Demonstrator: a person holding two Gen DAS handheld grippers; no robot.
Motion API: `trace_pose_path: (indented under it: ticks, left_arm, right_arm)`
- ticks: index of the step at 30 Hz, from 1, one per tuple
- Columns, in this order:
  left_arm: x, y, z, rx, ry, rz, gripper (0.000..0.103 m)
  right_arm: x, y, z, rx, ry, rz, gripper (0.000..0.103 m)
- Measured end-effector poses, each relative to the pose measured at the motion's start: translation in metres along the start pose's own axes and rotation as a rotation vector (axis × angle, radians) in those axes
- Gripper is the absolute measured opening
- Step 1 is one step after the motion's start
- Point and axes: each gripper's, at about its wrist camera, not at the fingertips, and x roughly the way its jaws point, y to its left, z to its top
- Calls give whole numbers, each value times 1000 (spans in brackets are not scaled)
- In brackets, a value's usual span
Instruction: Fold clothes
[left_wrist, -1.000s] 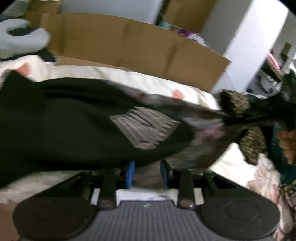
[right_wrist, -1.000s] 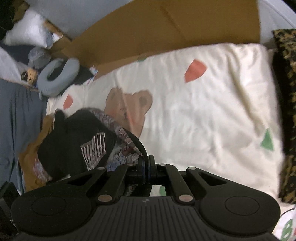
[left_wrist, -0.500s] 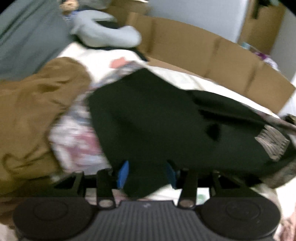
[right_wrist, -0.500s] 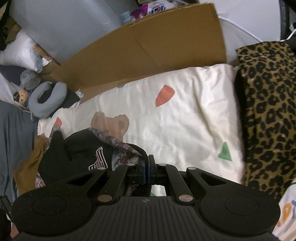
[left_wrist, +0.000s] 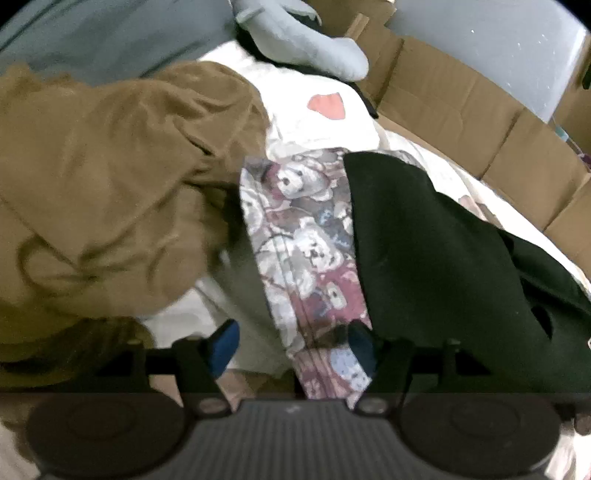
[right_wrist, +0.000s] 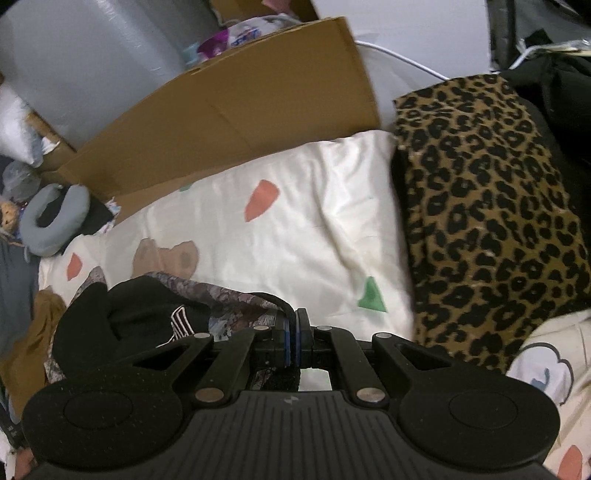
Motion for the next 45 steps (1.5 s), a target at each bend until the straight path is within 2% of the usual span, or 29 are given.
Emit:
trace_pose_path:
  ticks: [5, 8, 9, 10, 12, 18, 22, 29, 33, 45]
  left_arm:
    - [19, -3, 0, -29, 0, -73, 67]
    - [28, -2, 1, -52, 17, -102, 55]
    - [31, -3, 1, -58, 23, -109, 45]
    - [30, -4, 0, -59, 25, -108, 28]
    - [26, -6, 0, -57, 19, -109, 6]
    - [0, -3, -2, -79, -12, -123, 3]
    - [-36, -1, -6, -95, -31, -132, 3]
    - [-100, -14, -12, -49, -44, -164, 2]
    - [-107, -14, -14, -49, -42, -168, 2]
    - [-171, -16, -60, -47, 11, -177, 2]
  right_arm:
    - [-1, -11, -1, 12, -5, -24, 0]
    - [3, -17, -4, 26, 6, -29, 0]
    - [3, -17, -6, 28, 10, -31, 0]
    - [3, -17, -7, 26, 13, -31, 0]
    - [2, -17, -9, 19, 14, -30, 0]
    - [-4, -17, -14, 19, 19, -15, 0]
    - [-13, -17, -19, 14, 20, -2, 0]
    - [-30, -19, -33, 33, 25, 4, 0]
    - [-43, -24, -42, 42, 24, 5, 0]
    - [-94, -46, -74, 49, 34, -15, 0]
